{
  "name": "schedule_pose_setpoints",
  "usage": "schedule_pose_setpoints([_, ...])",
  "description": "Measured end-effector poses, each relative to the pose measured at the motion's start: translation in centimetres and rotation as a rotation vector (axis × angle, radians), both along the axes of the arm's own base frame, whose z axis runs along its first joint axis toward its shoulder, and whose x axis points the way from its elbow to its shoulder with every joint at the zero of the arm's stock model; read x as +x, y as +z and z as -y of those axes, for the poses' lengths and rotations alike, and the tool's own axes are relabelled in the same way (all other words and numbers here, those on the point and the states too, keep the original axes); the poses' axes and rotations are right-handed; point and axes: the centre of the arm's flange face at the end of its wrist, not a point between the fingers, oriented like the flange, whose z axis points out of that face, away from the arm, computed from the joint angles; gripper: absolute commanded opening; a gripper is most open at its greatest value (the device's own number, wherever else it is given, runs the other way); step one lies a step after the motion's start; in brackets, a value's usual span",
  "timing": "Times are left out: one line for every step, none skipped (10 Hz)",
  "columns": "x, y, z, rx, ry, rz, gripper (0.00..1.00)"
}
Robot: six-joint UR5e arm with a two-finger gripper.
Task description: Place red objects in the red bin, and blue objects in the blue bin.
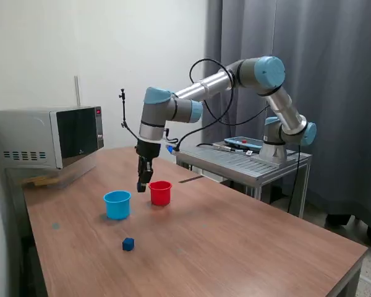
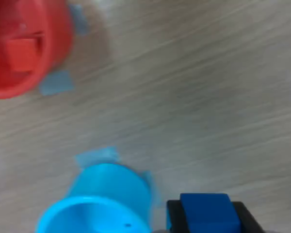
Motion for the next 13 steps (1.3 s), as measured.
schedule_pose_setpoints([0.0, -0.2, -1.9, -0.001, -0.023, 0.014, 0.0])
schedule_pose_setpoints([0.0, -0.4, -3.9, -0.001, -0.046, 0.022, 0.0])
schedule_pose_setpoints([-0.1, -0.7, -5.7, -0.002, -0.068, 0.026, 0.0])
schedule_pose_setpoints([-0.4, -1.2, -7.1, -0.003, -0.079, 0.031, 0.0])
schedule_pose_setpoints([-0.8, -1.7, -8.0, -0.002, -0.076, 0.035, 0.0])
schedule_pose_setpoints([-1.3, -2.1, -8.6, 0.0, -0.067, 0.036, 0.0])
schedule_pose_setpoints([-1.8, -2.3, -8.9, 0.003, -0.055, 0.033, 0.0])
schedule_pose_setpoints([-2.2, -2.5, -9.1, 0.007, -0.039, 0.031, 0.0])
schedule_pose_setpoints([-2.5, -2.5, -9.2, 0.01, -0.026, 0.03, 0.0])
schedule_pose_setpoints([-2.6, -2.4, -9.3, 0.014, -0.016, 0.027, 0.0])
schedule_pose_setpoints([-2.7, -2.3, -9.4, 0.016, -0.008, 0.026, 0.0])
schedule_pose_setpoints([-2.8, -2.3, -9.4, 0.018, -0.002, 0.024, 0.0])
schedule_pose_setpoints([-2.9, -2.2, -9.4, 0.02, 0.002, 0.024, 0.0])
